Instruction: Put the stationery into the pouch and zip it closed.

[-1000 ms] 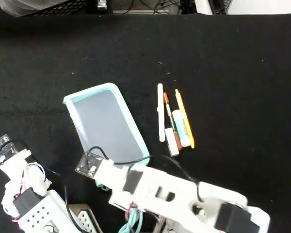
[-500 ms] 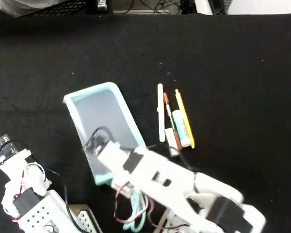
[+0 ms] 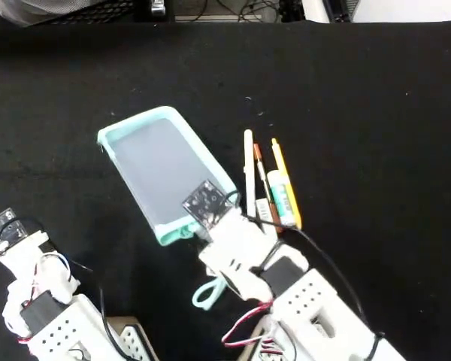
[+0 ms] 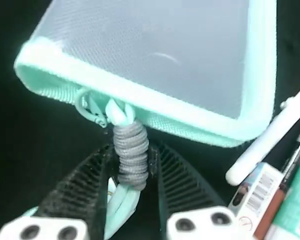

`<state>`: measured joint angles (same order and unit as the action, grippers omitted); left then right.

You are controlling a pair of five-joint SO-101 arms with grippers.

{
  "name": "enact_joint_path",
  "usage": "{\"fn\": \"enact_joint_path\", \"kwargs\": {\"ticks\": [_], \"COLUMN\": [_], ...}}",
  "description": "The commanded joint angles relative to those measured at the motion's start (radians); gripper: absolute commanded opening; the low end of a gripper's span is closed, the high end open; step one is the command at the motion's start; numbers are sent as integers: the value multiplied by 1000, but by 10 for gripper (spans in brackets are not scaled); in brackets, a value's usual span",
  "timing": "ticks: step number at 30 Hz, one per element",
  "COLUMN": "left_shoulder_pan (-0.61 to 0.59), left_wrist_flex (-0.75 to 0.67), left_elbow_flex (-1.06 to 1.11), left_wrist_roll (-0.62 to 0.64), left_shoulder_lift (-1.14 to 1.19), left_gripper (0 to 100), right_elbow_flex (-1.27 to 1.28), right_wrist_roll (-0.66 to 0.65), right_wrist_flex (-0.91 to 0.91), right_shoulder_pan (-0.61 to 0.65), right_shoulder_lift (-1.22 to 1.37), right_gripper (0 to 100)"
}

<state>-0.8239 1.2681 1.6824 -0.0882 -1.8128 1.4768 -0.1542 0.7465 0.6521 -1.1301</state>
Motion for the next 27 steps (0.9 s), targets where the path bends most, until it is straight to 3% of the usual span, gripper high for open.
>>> {"fn": "enact_joint_path", "kwargs": {"ticks": [1,7,13,19,27], "left_shoulder_pan": [110,404,676,708,708], "left_wrist_flex": [-37,-270,-302,-269,-255], "left_elbow_flex": [15,16,16,16,16], "left_wrist_roll": [2,-2,-5,-5,-3], "left_shoulder_lift": [-11,-8,-6,-6,-6], "left_gripper": [37,37,37,37,37], "right_elbow_flex": [13,-91,-255,-294,-298], "right_wrist_roll": [-57,-14,-3,-64,-84], "right_wrist_flex": [-29,-29,-35,-68,-72], "right_shoulder_pan": [-26,-41,-38,-37,-18], "right_shoulder_lift": [-15,153,464,636,657], "right_gripper": [48,187,193,194,194]}}
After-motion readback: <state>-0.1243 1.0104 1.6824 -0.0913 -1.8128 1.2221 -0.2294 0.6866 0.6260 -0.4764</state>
